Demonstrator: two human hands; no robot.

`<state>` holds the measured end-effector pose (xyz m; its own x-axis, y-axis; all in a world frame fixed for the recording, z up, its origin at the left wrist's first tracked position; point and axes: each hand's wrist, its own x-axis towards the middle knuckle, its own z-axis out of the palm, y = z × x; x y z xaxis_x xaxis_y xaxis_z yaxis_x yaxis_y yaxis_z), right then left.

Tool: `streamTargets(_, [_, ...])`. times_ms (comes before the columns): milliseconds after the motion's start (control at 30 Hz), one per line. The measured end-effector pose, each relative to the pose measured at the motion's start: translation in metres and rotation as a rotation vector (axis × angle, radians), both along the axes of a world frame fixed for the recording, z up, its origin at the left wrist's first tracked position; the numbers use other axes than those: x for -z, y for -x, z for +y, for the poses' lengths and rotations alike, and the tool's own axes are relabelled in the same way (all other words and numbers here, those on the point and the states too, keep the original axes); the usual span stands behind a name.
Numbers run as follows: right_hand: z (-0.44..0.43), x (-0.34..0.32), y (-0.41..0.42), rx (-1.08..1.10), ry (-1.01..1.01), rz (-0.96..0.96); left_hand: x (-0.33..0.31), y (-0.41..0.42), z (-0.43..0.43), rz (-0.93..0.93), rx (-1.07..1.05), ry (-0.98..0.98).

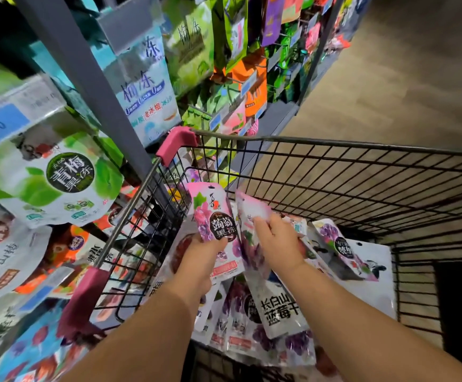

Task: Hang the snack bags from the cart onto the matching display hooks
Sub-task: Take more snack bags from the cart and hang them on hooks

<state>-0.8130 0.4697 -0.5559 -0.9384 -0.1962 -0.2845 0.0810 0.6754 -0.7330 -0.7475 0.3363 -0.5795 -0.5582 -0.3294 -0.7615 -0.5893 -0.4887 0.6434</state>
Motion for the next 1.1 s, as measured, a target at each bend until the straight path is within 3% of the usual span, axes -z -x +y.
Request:
streamTargets(133, [-0.007,-0.008,-0.015,0.036,0.249,-0.121,-0.008,-0.001,0.006,-0.022,0.116,-0.094])
streamTargets(233, [-0.008,-0.022,-0.019,0.083,0.388,-0.205,-0.012,-0.002,0.007,0.01,0.168,-0.05])
streamTargets(300, [-0.007,-0.03,-0.018,0.043,0.482,-0.312,-0.019,-0.006,0.007,0.112,0.204,-0.037])
streamTargets(433, [-0.001,-0.034,-0.014,-0.006,0.487,-0.44,-0.028,-0.009,0.013,0.225,0.313,-0.043])
streamTargets(600, [0.009,-0.025,-0.022,-0.075,0.368,-0.342,-0.029,-0.01,0.008,0.182,0.289,-0.033])
streamTargets(700, [0.021,-0.026,-0.025,-0.025,0.413,-0.272,-0.037,-0.012,0.002,0.137,0.261,-0.066])
streamTargets(833, [0.038,-0.028,-0.026,0.217,0.597,-0.529,-0.052,-0.015,-0.009,0.096,0.238,-0.115])
streamTargets(933, [0.043,-0.04,-0.027,0.175,0.672,-0.716,-0.033,-0.016,-0.029,0.083,0.246,-0.091])
streamTargets(1100, [0.03,-0.076,-0.026,0.047,0.698,-0.639,-0.058,-0.024,-0.055,0.153,0.169,-0.074])
